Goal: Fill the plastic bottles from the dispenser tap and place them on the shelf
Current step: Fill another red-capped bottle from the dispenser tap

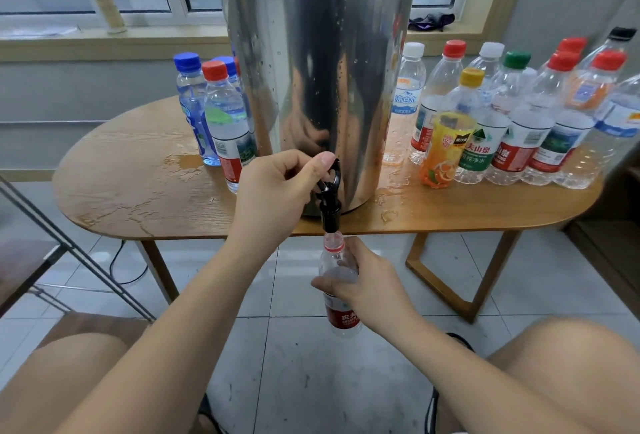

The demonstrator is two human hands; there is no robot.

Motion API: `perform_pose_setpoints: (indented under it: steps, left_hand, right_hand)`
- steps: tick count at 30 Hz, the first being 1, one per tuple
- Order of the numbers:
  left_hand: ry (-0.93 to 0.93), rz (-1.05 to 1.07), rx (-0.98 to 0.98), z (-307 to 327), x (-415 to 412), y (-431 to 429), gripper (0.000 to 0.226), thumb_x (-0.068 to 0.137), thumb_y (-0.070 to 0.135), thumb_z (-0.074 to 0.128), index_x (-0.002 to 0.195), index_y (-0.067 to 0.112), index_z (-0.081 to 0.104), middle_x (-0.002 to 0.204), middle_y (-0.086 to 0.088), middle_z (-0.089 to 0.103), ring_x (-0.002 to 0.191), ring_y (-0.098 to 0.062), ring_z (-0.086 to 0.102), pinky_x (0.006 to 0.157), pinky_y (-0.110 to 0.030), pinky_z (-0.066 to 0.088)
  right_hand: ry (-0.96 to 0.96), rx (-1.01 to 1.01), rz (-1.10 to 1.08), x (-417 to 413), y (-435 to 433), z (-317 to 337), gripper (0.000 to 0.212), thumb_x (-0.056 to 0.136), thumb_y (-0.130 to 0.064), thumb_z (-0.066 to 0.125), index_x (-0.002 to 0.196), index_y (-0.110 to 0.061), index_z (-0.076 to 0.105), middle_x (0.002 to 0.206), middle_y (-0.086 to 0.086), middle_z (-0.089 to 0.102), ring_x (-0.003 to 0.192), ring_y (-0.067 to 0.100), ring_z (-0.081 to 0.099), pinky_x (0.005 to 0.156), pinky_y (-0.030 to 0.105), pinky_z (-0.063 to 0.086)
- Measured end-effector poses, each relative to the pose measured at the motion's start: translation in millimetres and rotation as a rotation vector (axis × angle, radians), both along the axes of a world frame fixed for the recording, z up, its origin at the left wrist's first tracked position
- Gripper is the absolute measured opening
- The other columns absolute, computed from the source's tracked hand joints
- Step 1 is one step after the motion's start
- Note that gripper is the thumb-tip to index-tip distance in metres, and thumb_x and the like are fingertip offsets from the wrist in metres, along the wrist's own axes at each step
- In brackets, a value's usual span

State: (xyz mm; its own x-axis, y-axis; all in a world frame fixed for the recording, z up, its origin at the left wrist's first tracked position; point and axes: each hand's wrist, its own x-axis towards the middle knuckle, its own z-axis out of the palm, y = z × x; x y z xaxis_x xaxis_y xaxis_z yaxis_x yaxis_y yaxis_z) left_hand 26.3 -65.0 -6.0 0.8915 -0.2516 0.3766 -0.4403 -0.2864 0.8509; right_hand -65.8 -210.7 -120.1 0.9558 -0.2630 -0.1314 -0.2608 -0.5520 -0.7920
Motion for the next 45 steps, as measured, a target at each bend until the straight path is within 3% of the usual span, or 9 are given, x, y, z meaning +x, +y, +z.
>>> perform_pose_setpoints:
  steps: [13,18,24,45]
  left_hand:
    - [0.116,-0.065,-0.115,-14,-4,6,0.034,0.101,0.049,0.073,0.08,0.025,0.081,0.064,-0.002,0.067,0.066,-0.014,0.06,0.069,-0.037,0.051]
    - [0.112,-0.064,-0.102,-16,-8,5,0.032,0.103,0.043,0.073,0.076,0.027,0.078,0.062,0.01,0.066,0.064,-0.006,0.059,0.065,-0.021,0.046]
    - [0.136,-0.073,-0.124,-17,-7,5,0.035,0.103,0.045,0.073,0.075,0.023,0.077,0.065,0.002,0.068,0.067,-0.011,0.061,0.068,-0.029,0.048]
    - [0.165,-0.084,-0.116,-15,-6,6,0.038,0.103,0.045,0.073,0.077,0.017,0.078,0.069,-0.003,0.072,0.067,-0.012,0.063,0.07,-0.03,0.05]
  right_hand:
    - [0.04,-0.024,0.007,-1,4,-2,0.073,0.078,-0.064,0.086,0.136,-0.037,0.051,0.134,-0.008,0.067,0.121,0.022,0.064,0.101,0.045,0.058]
    - [0.034,-0.025,-0.003,0,6,-3,0.067,0.079,-0.06,0.087,0.132,-0.037,0.052,0.127,-0.009,0.067,0.115,0.02,0.064,0.098,0.043,0.058]
    - [0.053,-0.056,-0.006,1,7,-2,0.065,0.08,-0.058,0.086,0.13,-0.034,0.052,0.125,-0.007,0.067,0.114,0.022,0.064,0.096,0.044,0.058]
    - [0.037,-0.042,0.002,0,8,-6,0.066,0.076,-0.064,0.084,0.126,-0.034,0.053,0.126,-0.005,0.069,0.115,0.025,0.066,0.097,0.049,0.06]
